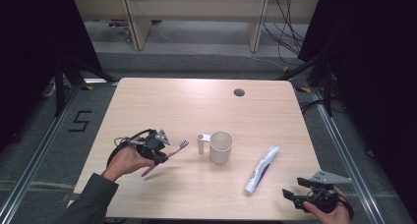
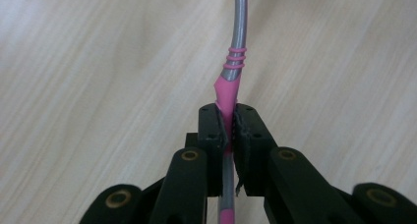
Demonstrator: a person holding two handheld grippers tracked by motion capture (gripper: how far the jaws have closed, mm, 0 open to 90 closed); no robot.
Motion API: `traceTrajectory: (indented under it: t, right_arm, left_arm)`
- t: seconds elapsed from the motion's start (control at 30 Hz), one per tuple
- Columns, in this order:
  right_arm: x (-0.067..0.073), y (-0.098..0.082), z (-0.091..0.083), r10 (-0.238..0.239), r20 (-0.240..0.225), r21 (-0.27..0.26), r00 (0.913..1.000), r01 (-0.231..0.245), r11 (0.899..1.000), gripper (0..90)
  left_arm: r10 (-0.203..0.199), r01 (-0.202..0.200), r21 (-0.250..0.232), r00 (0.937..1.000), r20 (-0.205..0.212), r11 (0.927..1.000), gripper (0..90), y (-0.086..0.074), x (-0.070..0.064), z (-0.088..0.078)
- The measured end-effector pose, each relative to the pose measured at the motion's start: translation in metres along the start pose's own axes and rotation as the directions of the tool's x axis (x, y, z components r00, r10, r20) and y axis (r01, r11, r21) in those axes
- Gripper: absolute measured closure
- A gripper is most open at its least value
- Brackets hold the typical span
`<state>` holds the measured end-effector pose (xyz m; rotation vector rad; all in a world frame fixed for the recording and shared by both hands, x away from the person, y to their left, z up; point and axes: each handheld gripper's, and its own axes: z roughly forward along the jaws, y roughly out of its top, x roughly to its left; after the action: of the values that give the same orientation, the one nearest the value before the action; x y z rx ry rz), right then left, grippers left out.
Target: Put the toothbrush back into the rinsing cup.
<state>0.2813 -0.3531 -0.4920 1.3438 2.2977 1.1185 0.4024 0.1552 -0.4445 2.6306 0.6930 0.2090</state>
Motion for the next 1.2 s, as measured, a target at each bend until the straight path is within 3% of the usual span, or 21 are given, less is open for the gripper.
traceTrajectory:
  t: [0.07,0.17,0.23,0.3,0.33,0.37,0.4,0.43,0.63,0.67,0.7,0.8,0.83,0.87,0.9,0.93,1.0,1.03,1.1,1.17,1.2]
  right_arm:
    - [0.002,0.000,0.000,0.026,-0.005,0.011,0.9996,-0.026,1.000,21.7]
    - [0.001,0.000,0.000,0.018,-0.005,0.004,0.9998,-0.018,1.000,21.8]
    - [0.002,0.000,0.000,0.029,-0.006,0.011,0.9996,-0.029,1.000,21.8]
    - [0.002,0.000,0.000,0.028,-0.006,0.012,0.9996,-0.028,1.000,21.8]
    - [0.000,0.000,0.000,-0.001,0.003,0.001,1.0000,0.001,1.000,21.8]
    - [0.000,0.000,0.000,-0.001,0.003,0.001,1.0000,0.001,1.000,21.8]
    - [0.002,0.000,0.000,0.038,-0.014,0.012,0.9992,-0.038,0.999,21.8]
    - [0.002,0.000,0.000,0.038,-0.014,0.012,0.9992,-0.038,0.999,21.8]
    - [0.001,0.000,0.000,0.031,-0.011,0.008,0.9994,-0.031,0.999,21.8]
    - [0.001,0.000,0.000,0.025,-0.010,0.006,0.9996,-0.025,1.000,21.8]
    - [0.001,0.000,0.000,0.025,-0.008,0.006,0.9997,-0.025,1.000,21.8]
    - [0.001,0.000,0.000,0.030,-0.013,0.008,0.9994,-0.030,1.000,21.8]
    - [0.001,0.000,0.000,0.036,-0.013,0.010,0.9993,-0.035,0.999,21.8]
    - [0.001,0.000,0.000,0.025,-0.011,0.005,0.9996,-0.025,1.000,21.8]
    - [0.001,0.000,0.001,0.025,-0.011,0.004,0.9996,-0.025,1.000,21.8]
    - [0.001,0.000,0.001,0.032,-0.015,0.009,0.9994,-0.032,0.999,21.8]
    - [0.001,0.000,0.000,0.026,-0.011,0.007,0.9996,-0.026,1.000,21.8]
    - [0.001,0.000,0.000,0.031,-0.013,0.006,0.9994,-0.031,1.000,21.8]
    - [0.001,0.000,0.000,0.029,-0.012,0.002,0.9995,-0.029,1.000,21.8]
    - [0.001,0.000,0.000,0.031,-0.013,0.005,0.9994,-0.031,0.999,21.8]
    - [0.001,0.000,0.000,0.026,-0.013,0.003,0.9996,-0.026,1.000,21.8]
  left_arm:
    - [-0.023,0.022,-0.055,0.9994,-0.025,0.9983,82.2,-0.002,0.001,-0.002]
    - [-0.051,0.047,-0.116,0.9979,-0.039,0.9921,82.2,-0.004,0.003,-0.006]
    - [-0.072,0.061,-0.183,0.9957,-0.058,0.9813,82.2,-0.004,0.004,-0.009]
    - [-0.093,0.077,-0.220,0.9935,-0.065,0.9725,82.2,-0.004,0.005,-0.013]
    - [-0.114,0.092,-0.268,0.9911,-0.069,0.9590,82.2,-0.004,0.006,-0.015]
    - [-0.114,0.092,-0.268,0.9911,-0.069,0.9590,82.2,-0.004,0.006,-0.015]
    - [-0.143,0.114,-0.318,0.9873,-0.069,0.9411,82.2,-0.004,0.006,-0.017]
    - [-0.143,0.114,-0.318,0.9873,-0.069,0.9411,82.2,-0.004,0.006,-0.017]
    - [-0.173,0.128,-0.404,0.9819,-0.078,0.9060,82.2,0.000,0.008,-0.020]
    - [-0.176,0.128,-0.424,0.9815,-0.075,0.8965,82.2,0.001,0.008,-0.021]
    - [-0.184,0.131,-0.455,0.9800,-0.075,0.8809,82.2,0.002,0.008,-0.022]
    - [-0.196,0.133,-0.500,0.9775,-0.077,0.8556,82.2,0.007,0.007,-0.023]
    - [-0.209,0.148,-0.524,0.9759,-0.060,0.8390,82.2,0.009,0.006,-0.023]
    - [-0.193,0.133,-0.512,0.9789,-0.066,0.8486,82.2,0.010,0.007,-0.025]
    - [-0.199,0.135,-0.527,0.9779,-0.066,0.8392,82.2,0.012,0.006,-0.026]
    - [-0.209,0.143,-0.552,0.9762,-0.059,0.8217,82.2,0.014,0.006,-0.026]
    - [-0.207,0.142,-0.579,0.9771,-0.048,0.8030,82.2,0.019,0.005,-0.027]
    - [-0.205,0.143,-0.585,0.9780,-0.040,0.7983,82.2,0.020,0.005,-0.028]
    - [-0.203,0.142,-0.607,0.9787,-0.032,0.7822,82.2,0.026,0.004,-0.028]
    - [-0.202,0.142,-0.607,0.9790,-0.030,0.7817,82.2,0.028,0.004,-0.028]
    - [-0.207,0.143,-0.614,0.9778,-0.033,0.7762,82.2,0.030,0.003,-0.029]
